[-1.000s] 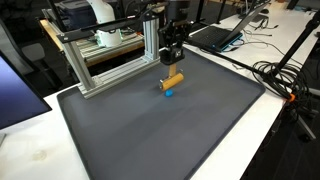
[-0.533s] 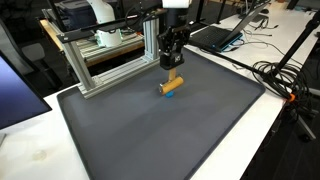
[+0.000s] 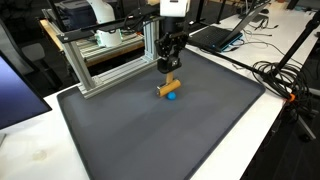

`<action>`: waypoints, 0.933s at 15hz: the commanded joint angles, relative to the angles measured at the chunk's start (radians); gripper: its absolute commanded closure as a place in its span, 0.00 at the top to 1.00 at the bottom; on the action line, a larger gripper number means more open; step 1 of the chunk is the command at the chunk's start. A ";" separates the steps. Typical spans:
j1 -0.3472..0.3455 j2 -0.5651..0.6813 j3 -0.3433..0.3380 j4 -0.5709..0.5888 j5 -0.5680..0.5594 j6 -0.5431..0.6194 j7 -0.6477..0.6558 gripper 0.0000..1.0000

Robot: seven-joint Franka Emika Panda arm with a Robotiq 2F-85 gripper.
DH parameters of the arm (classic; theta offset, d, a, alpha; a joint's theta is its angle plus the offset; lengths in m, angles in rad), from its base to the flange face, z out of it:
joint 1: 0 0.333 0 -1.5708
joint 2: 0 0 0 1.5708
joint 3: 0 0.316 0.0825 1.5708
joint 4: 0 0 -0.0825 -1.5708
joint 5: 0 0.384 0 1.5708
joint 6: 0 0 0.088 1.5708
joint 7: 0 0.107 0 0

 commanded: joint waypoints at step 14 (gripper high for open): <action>0.022 -0.110 0.002 0.003 -0.027 -0.056 -0.012 0.22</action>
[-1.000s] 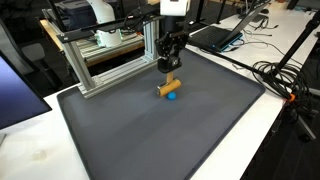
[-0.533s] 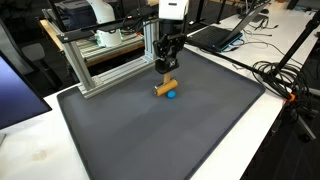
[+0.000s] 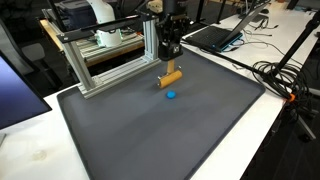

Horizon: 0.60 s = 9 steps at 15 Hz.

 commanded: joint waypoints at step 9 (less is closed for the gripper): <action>-0.004 0.058 0.004 0.026 -0.006 0.085 -0.082 0.22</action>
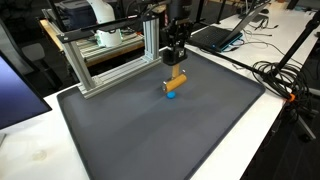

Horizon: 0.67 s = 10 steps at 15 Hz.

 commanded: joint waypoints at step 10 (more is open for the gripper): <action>-0.018 0.057 -0.008 0.038 -0.002 0.015 -0.054 0.22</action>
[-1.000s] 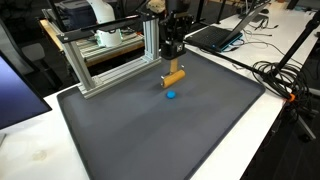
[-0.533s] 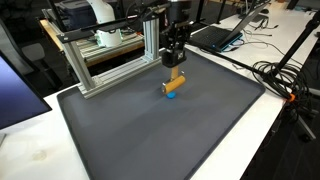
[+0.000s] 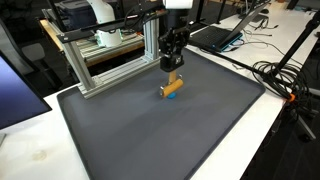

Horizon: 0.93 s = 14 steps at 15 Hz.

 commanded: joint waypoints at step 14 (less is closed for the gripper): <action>-0.021 0.068 0.002 0.059 0.022 -0.006 -0.039 0.22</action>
